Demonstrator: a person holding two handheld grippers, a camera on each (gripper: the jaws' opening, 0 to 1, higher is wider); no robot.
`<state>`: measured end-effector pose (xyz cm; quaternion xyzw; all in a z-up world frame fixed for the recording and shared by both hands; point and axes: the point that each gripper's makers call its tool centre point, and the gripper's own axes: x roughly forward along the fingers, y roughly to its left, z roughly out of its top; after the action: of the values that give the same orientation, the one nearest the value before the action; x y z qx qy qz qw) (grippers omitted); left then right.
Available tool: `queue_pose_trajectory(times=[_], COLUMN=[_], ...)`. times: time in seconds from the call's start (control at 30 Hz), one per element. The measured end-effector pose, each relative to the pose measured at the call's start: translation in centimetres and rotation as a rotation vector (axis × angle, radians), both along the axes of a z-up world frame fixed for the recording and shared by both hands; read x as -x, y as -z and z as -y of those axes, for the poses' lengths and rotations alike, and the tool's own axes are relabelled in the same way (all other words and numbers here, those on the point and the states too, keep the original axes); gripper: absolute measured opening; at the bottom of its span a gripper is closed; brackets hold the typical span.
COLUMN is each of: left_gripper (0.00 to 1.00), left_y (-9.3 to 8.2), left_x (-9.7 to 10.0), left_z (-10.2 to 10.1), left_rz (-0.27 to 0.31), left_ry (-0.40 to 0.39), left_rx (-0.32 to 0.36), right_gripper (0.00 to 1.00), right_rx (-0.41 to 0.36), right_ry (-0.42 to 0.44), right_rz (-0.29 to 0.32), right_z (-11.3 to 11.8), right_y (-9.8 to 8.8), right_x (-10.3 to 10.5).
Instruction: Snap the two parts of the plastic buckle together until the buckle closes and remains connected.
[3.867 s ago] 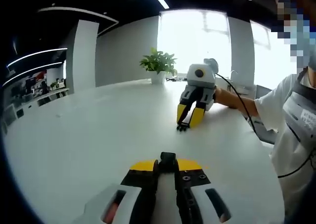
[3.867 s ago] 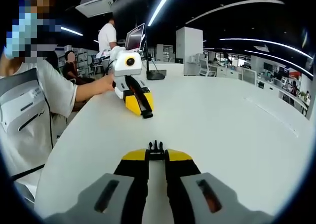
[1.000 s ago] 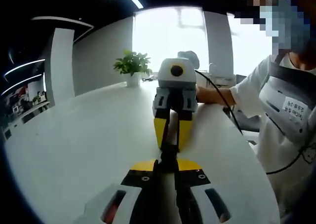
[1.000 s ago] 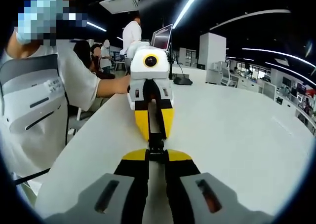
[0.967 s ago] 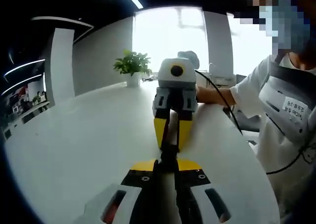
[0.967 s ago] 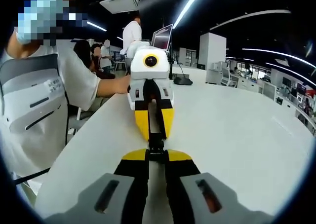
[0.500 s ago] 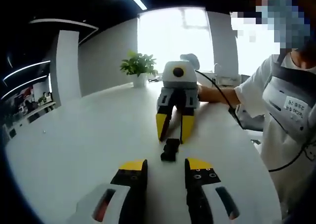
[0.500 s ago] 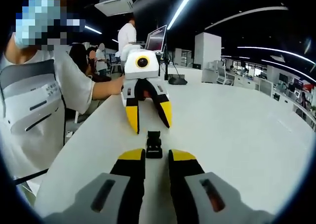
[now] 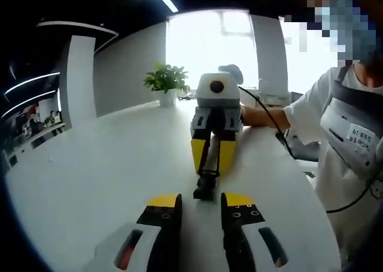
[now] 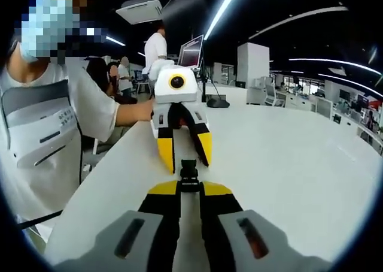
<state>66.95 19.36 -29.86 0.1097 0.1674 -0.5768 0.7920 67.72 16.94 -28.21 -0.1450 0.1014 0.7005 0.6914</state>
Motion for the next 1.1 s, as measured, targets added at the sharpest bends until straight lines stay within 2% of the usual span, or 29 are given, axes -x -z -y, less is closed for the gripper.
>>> queue_pose_trajectory(times=[0.13,0.27,0.43,0.7,0.8,1.1], left_gripper=[0.23,0.18,0.13,0.12,0.12,0.12], left_y=[-0.4,-1.3,-1.3,-1.6,-1.8,-1.7], left_x=[0.2,0.7,1.2,1.1,1.2,1.2], left_z=[0.1,0.3,0.6,0.4,0.4,0.4], left_rz=[0.008,0.01,0.02,-0.017,-0.02,-0.014], left_ry=[0.008,0.029,0.047,0.039,0.045,0.045], left_rx=[0.019,0.074,0.071,0.103,0.112,0.104], right_gripper=[0.11,0.1,0.1,0.11,0.15,0.12], right_rx=[-0.021,-0.033,-0.046,-0.05,-0.033,-0.037], right_ry=[-0.009,-0.021,-0.035,-0.034,-0.04,-0.039], right_rz=[0.011,0.018,0.016,0.011,0.0,-0.009], right_z=[0.0,-0.1,-0.1,-0.1,-0.2,-0.4], right_y=[-0.5,-0.8,-1.1,-1.1,-0.6,-0.6], right_x=[0.3,0.7,1.1,1.1,1.2,1.2])
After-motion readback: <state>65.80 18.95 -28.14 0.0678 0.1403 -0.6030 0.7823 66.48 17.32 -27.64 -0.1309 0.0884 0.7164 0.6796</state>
